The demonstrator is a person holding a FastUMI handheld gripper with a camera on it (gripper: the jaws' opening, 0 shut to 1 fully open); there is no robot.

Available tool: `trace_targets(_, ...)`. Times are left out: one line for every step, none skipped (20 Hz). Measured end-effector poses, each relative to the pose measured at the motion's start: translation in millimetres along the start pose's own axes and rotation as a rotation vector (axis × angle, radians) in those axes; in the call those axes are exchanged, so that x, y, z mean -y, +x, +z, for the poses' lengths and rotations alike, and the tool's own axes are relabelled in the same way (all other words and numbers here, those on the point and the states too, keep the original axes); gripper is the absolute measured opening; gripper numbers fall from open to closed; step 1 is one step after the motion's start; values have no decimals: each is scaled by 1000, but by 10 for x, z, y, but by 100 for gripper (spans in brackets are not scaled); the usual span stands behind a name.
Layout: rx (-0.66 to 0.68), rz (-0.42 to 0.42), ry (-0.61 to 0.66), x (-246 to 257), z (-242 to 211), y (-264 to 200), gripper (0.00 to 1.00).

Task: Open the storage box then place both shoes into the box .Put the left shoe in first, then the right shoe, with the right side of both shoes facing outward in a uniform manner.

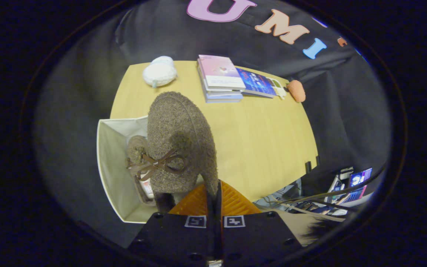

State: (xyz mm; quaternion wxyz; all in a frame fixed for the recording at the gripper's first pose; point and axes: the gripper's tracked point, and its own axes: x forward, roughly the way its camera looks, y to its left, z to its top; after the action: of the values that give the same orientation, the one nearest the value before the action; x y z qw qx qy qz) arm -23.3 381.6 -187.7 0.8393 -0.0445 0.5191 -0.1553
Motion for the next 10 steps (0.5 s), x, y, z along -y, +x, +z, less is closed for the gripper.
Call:
trace_targets(-7,8,-13,-107,-33,41,3)
trace_targets(-21,8,-26,-205,-84,95,4)
trace_targets(-34,6,-41,-286,-114,148,4)
trace_targets(-47,3,-54,-347,-147,220,4)
trace_targets(-53,5,-67,-408,-165,308,4)
trace_targets(-55,3,-69,-448,-160,384,4)
trace_targets(-58,10,-70,-491,-157,467,4)
trace_targets(-63,11,-70,-519,-149,558,3)
trace_targets(-75,9,-76,-530,-160,659,4)
trace_targets(-94,8,-81,-557,-190,734,4)
